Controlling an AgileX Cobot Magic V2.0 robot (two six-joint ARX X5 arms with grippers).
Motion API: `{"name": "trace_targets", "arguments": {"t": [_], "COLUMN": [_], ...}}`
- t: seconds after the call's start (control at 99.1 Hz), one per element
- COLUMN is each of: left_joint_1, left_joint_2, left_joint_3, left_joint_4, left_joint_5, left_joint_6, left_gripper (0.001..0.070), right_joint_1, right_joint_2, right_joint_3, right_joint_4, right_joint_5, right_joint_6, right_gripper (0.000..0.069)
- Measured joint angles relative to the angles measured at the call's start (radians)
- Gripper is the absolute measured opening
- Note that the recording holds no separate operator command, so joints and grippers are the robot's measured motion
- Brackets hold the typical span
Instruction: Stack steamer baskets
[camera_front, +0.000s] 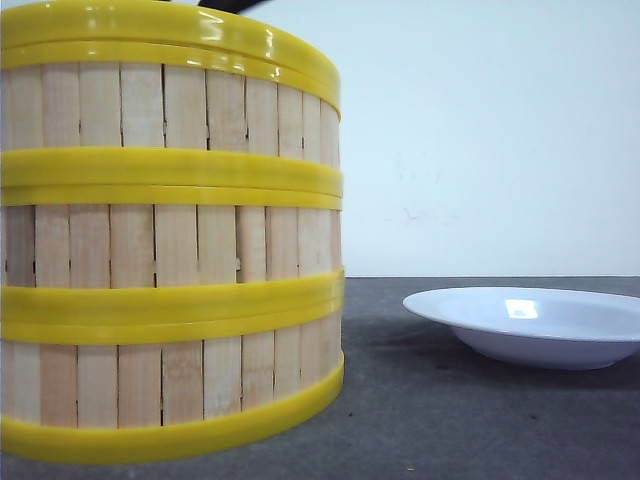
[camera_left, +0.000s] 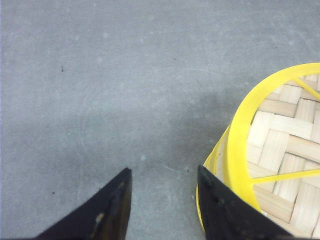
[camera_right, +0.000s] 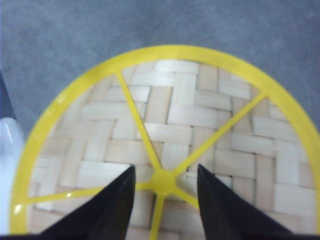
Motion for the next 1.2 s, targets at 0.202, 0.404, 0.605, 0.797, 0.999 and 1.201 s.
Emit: {"name": "trace_targets", "arguments": {"t": [0.202, 0.404, 0.605, 0.797, 0.999, 1.201], "left_joint_1": [0.000, 0.000, 0.000, 0.000, 0.000, 0.000], "left_joint_2": [0.000, 0.000, -0.001, -0.029, -0.122, -0.187], "left_joint_3": [0.000, 0.000, -0.003, -0.068, -0.174, -0.261], "left_joint_4": [0.000, 0.000, 0.001, 0.011, 0.052, 0.060], "left_joint_5": [0.000, 0.000, 0.000, 0.005, 0.053, 0.053], "left_joint_6": [0.000, 0.002, 0.002, -0.001, -0.030, -0.043], "left_gripper": [0.0235, 0.0235, 0.0235, 0.0235, 0.0235, 0.0235], "right_joint_1": [-0.023, -0.155, -0.328, -0.543, -0.760, -0.855], "right_joint_2": [-0.208, -0.367, -0.542, -0.713, -0.808, -0.893], "right_joint_3": [0.001, -0.002, -0.223, -0.529, -0.804, -0.965], "right_joint_4": [-0.023, -0.190, -0.180, -0.084, -0.048, -0.016], "right_joint_5": [0.143, 0.235, 0.245, 0.181, 0.025, 0.016], "right_joint_6": [0.007, 0.008, 0.012, 0.020, 0.035, 0.063], "right_gripper": [0.0239, 0.0239, 0.0239, 0.0239, 0.0239, 0.0242]}}
